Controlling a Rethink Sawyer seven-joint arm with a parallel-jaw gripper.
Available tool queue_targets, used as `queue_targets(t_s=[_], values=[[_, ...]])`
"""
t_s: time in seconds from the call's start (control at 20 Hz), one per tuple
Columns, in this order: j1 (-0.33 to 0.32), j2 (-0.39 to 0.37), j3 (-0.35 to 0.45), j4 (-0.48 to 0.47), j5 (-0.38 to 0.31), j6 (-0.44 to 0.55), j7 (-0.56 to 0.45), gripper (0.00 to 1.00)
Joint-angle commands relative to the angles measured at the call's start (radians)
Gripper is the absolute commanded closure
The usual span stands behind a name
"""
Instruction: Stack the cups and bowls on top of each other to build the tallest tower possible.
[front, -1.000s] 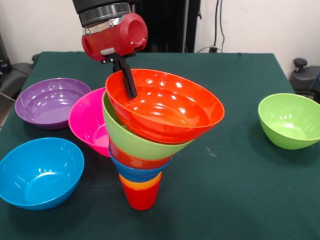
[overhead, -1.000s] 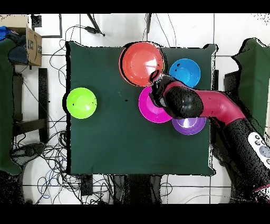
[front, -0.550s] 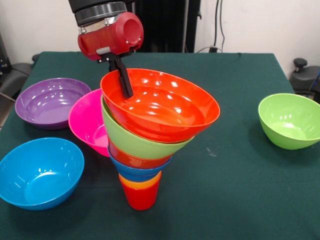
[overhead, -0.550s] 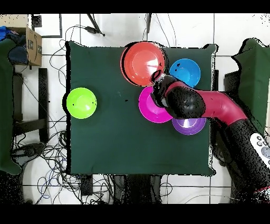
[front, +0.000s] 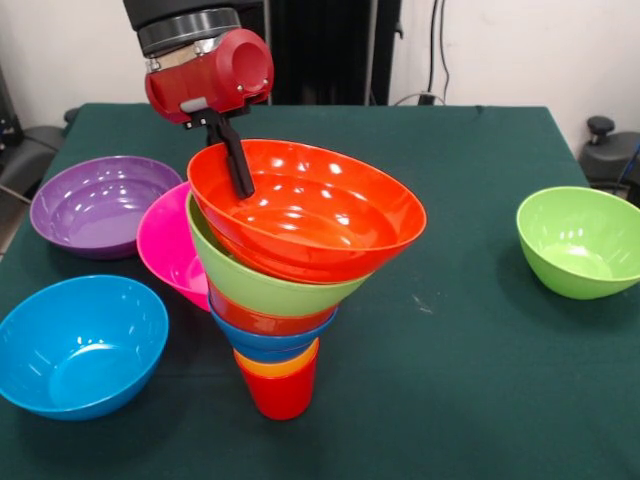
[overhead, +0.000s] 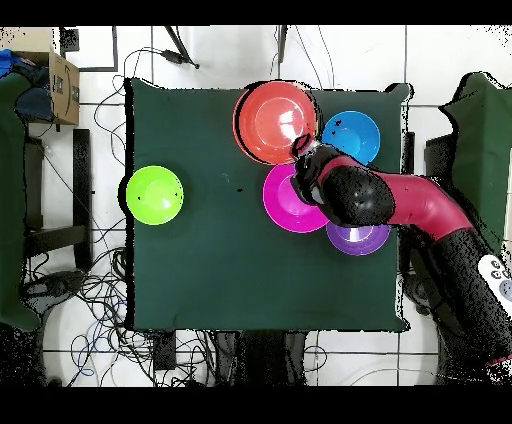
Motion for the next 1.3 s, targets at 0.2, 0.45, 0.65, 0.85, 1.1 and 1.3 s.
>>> queue_targets(t_s=[0.2, 0.45, 0.65, 0.85, 1.1, 1.3], values=[[0.028, 0.025, 0.011, -0.043, -0.062, -0.015, -0.113, 1.0], [0.037, 0.024, 0.006, -0.042, -0.064, -0.026, -0.099, 1.0], [0.041, 0.025, 0.003, -0.041, -0.065, -0.032, -0.09, 1.0], [0.038, 0.033, 0.01, -0.038, -0.06, -0.038, -0.087, 1.0], [0.04, 0.036, 0.012, -0.035, -0.058, -0.044, -0.079, 1.0], [0.03, 0.046, 0.022, -0.032, -0.057, -0.048, -0.085, 1.0]])
